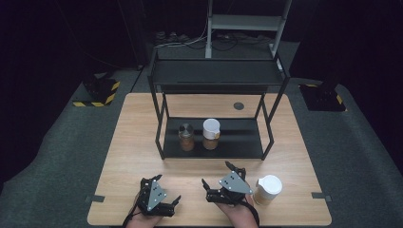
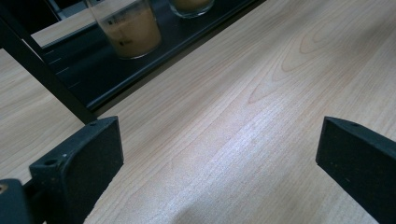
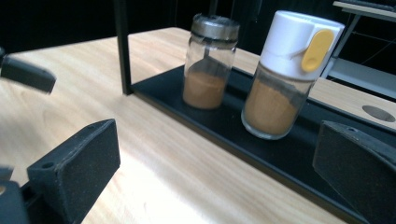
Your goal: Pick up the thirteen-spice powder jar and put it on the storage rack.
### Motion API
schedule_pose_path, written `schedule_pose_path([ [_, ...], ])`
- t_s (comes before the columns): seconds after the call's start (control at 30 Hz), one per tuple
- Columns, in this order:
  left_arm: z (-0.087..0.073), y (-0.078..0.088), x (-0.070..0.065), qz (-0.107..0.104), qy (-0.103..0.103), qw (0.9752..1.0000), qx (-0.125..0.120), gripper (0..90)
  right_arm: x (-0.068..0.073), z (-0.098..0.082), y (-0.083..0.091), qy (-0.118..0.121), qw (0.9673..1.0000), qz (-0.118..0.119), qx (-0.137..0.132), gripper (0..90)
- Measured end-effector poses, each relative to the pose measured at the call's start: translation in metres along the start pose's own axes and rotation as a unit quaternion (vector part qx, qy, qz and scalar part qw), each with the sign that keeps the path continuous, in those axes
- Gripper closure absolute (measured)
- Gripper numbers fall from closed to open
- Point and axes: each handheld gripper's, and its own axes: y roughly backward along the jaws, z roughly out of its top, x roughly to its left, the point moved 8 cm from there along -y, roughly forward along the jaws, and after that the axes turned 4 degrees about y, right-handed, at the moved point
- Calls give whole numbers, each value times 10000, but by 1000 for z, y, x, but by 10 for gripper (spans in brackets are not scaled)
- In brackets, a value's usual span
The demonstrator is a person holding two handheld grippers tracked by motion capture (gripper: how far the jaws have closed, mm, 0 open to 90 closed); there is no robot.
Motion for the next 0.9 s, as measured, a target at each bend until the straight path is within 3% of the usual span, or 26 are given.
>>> schedule_pose_path([
  [0.47, 0, 0, 0, -9, -46, 10000, 8, 11, 12, -29, 9, 361, 9983, 101, 444, 2],
  [0.73, -1, 1, 0, -11, -36, 10000, -36, 11, 17, -27, 8, 704, 9944, 199, 756, 3],
  [0.9, -1, 0, 0, -52, -36, 10000, -30, 11, 14, -26, 7, 569, 9949, 220, 802, 3],
])
